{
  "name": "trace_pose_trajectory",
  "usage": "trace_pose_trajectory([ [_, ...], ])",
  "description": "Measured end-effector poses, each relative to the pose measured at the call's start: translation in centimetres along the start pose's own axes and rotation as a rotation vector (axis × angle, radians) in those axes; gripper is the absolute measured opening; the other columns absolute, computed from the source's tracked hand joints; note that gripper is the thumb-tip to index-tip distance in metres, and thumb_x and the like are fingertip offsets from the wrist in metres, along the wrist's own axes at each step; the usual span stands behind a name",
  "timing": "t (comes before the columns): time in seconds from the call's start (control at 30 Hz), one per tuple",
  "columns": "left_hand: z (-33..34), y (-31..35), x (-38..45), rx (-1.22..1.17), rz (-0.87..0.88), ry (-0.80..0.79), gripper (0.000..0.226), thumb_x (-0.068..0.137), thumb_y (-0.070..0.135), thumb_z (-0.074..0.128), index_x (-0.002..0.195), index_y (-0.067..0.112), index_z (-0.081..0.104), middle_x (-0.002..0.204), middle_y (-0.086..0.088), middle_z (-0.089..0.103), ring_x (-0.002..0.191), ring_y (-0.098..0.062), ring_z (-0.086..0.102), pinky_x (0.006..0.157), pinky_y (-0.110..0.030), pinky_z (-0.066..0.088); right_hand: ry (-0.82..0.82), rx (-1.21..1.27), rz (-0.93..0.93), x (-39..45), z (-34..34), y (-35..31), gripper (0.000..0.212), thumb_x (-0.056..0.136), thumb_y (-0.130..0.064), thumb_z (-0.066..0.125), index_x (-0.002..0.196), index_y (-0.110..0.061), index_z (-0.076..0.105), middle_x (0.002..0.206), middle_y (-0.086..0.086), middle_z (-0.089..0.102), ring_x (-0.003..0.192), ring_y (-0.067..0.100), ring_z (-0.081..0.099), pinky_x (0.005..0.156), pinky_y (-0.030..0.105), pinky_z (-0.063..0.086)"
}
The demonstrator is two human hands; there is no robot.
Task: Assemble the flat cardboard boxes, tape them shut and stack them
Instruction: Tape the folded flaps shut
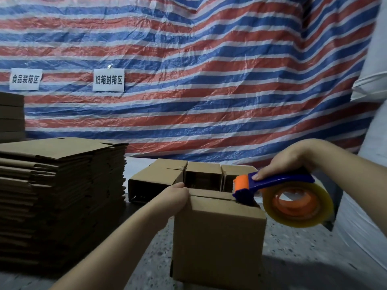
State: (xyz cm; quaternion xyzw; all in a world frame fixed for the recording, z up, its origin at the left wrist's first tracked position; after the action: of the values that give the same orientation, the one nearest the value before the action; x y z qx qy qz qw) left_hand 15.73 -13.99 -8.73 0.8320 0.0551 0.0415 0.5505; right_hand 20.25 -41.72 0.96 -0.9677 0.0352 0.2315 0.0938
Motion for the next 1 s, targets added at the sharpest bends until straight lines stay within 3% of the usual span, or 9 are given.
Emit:
trace_pose_trajectory([
  [0.07,-0.2,2.2,-0.1,0.351,0.148,0.111,0.052,0.105,0.043,0.025,0.151,0.021,0.034,0.145,-0.005,0.046,0.126,-0.021,0.046,0.113,-0.044,0.028,-0.003,-0.003,-0.005,-0.1,0.1,-0.3,0.089,0.054,-0.074,0.077,0.119,-0.013,0.064,0.102,0.010,0.078,0.084,0.019,0.076,0.067,0.027,0.060],
  [0.13,1.0,4.8,0.0,0.638,0.344,0.157,0.056,0.104,0.047,0.020,0.155,0.023,0.024,0.159,-0.003,0.032,0.145,-0.024,0.028,0.120,-0.050,0.017,0.003,-0.004,-0.007,-0.2,0.0,-0.4,0.087,0.056,-0.073,0.075,0.119,-0.014,0.063,0.102,0.009,0.078,0.082,0.018,0.076,0.066,0.026,0.059],
  [0.2,2.7,6.0,0.5,0.763,0.383,0.045,0.054,0.105,0.045,0.022,0.152,0.021,0.031,0.159,-0.005,0.031,0.146,-0.026,0.027,0.119,-0.050,0.020,0.012,-0.003,-0.007,-0.2,0.0,-0.5,0.088,0.055,-0.073,0.076,0.119,-0.014,0.063,0.101,0.008,0.078,0.082,0.018,0.076,0.066,0.026,0.059],
  [0.3,4.5,5.3,0.8,0.896,0.252,-0.218,0.047,0.108,0.037,0.023,0.151,0.020,0.035,0.156,-0.009,0.036,0.143,-0.028,0.031,0.116,-0.045,0.023,0.015,0.016,-0.013,-0.1,0.1,-0.3,0.091,0.051,-0.073,0.077,0.118,-0.014,0.064,0.100,0.009,0.078,0.082,0.019,0.076,0.067,0.027,0.059],
  [0.37,4.9,4.9,0.7,0.934,0.208,-0.291,0.045,0.109,0.030,0.022,0.151,0.019,0.035,0.154,-0.008,0.039,0.142,-0.027,0.034,0.114,-0.041,0.026,0.014,0.039,-0.026,0.0,0.1,-0.1,0.090,0.052,-0.072,0.079,0.118,-0.013,0.064,0.101,0.010,0.078,0.083,0.020,0.076,0.068,0.028,0.059],
  [0.57,4.9,4.7,0.7,0.981,0.194,-0.288,0.044,0.109,0.029,0.023,0.148,0.015,0.037,0.151,-0.012,0.041,0.138,-0.030,0.037,0.111,-0.042,0.027,0.007,0.037,-0.039,0.0,-0.5,1.0,0.090,0.053,-0.074,0.078,0.120,-0.016,0.063,0.106,0.011,0.077,0.099,0.025,0.075,0.082,0.032,0.060],
  [0.83,5.0,4.6,1.0,0.948,0.212,-0.265,0.043,0.109,0.028,0.024,0.147,0.015,0.039,0.149,-0.011,0.043,0.137,-0.031,0.038,0.111,-0.042,0.027,-0.022,-0.002,0.079,-0.6,-0.5,4.4,0.094,0.051,-0.074,0.079,0.120,-0.013,0.064,0.100,0.009,0.078,0.086,0.021,0.076,0.074,0.030,0.059],
  [1.0,4.3,4.7,1.0,0.944,0.225,-0.190,0.045,0.106,0.045,0.025,0.136,0.022,0.048,0.140,-0.008,0.051,0.133,-0.029,0.043,0.115,-0.058,0.022,-0.027,0.029,0.085,-0.4,0.3,4.7,0.090,0.056,-0.073,0.075,0.119,-0.010,0.066,0.095,0.009,0.077,0.078,0.019,0.074,0.070,0.028,0.059],
])
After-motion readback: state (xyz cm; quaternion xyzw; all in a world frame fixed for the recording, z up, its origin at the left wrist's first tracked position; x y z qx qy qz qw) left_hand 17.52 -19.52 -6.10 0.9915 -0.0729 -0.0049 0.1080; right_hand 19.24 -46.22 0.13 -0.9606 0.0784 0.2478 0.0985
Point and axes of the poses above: each hand's wrist, its own x-axis towards the middle knuckle, its own z-axis out of the palm, y = z × x, the point moved 7 cm from there along x, towards the middle knuckle
